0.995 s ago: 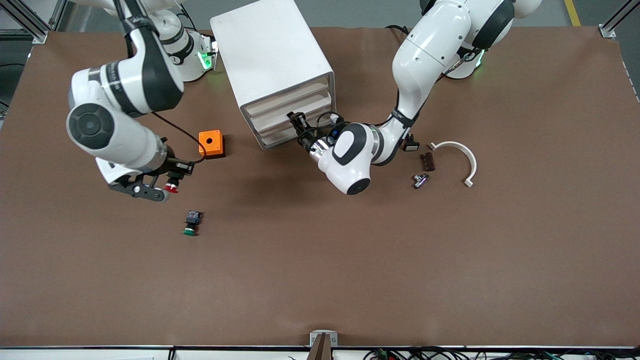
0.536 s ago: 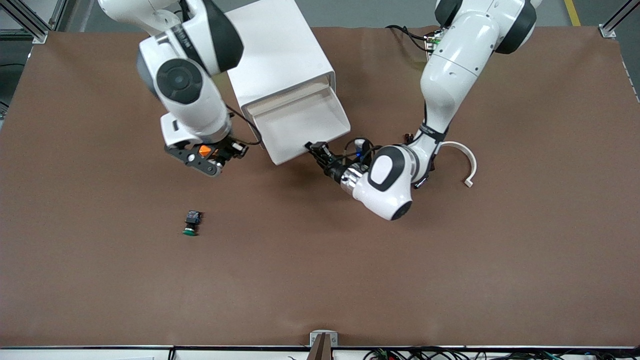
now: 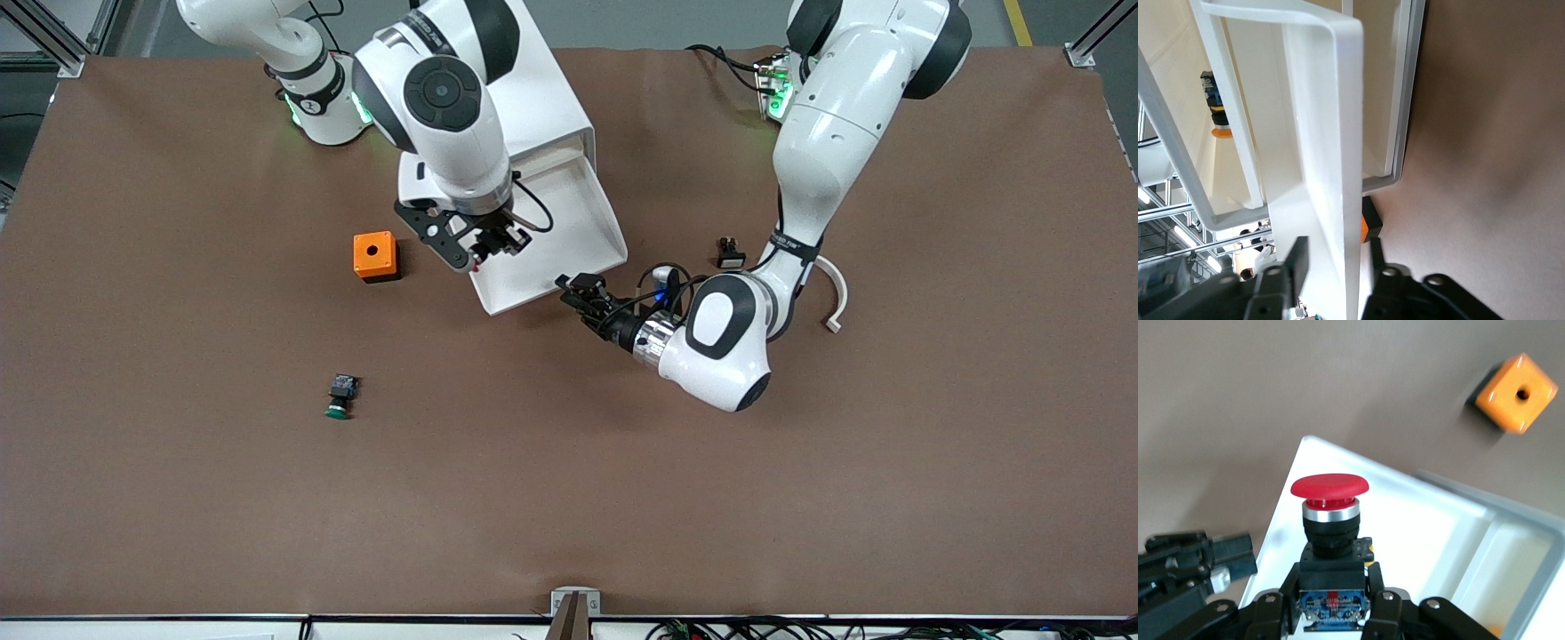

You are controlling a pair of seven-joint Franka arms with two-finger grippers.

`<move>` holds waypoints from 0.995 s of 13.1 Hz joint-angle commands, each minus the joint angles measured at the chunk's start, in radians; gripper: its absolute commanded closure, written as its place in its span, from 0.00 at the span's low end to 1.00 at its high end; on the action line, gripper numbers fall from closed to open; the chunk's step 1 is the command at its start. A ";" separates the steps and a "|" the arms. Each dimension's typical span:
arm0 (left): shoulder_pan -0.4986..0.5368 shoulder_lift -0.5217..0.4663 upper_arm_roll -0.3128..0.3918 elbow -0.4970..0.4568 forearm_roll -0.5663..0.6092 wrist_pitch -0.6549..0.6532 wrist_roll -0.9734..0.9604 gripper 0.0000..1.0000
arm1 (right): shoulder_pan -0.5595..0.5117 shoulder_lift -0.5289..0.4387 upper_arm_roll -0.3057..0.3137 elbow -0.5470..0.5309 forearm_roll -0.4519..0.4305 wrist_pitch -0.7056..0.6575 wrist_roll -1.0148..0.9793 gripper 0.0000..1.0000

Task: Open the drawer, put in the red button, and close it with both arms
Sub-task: 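Lower the red button into the drawer with the right gripper while the left gripper withdraws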

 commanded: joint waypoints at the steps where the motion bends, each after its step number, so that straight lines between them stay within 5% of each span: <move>1: 0.019 -0.017 0.014 0.018 -0.008 -0.005 0.018 0.00 | 0.047 0.038 -0.011 0.021 0.048 0.042 0.095 0.90; 5: 0.076 -0.040 0.072 0.061 0.078 -0.021 0.126 0.00 | 0.096 0.066 -0.010 -0.043 0.069 0.148 0.222 0.91; 13: 0.183 -0.204 0.127 0.066 0.586 -0.027 0.800 0.00 | 0.069 0.079 -0.013 -0.166 0.123 0.246 0.241 0.89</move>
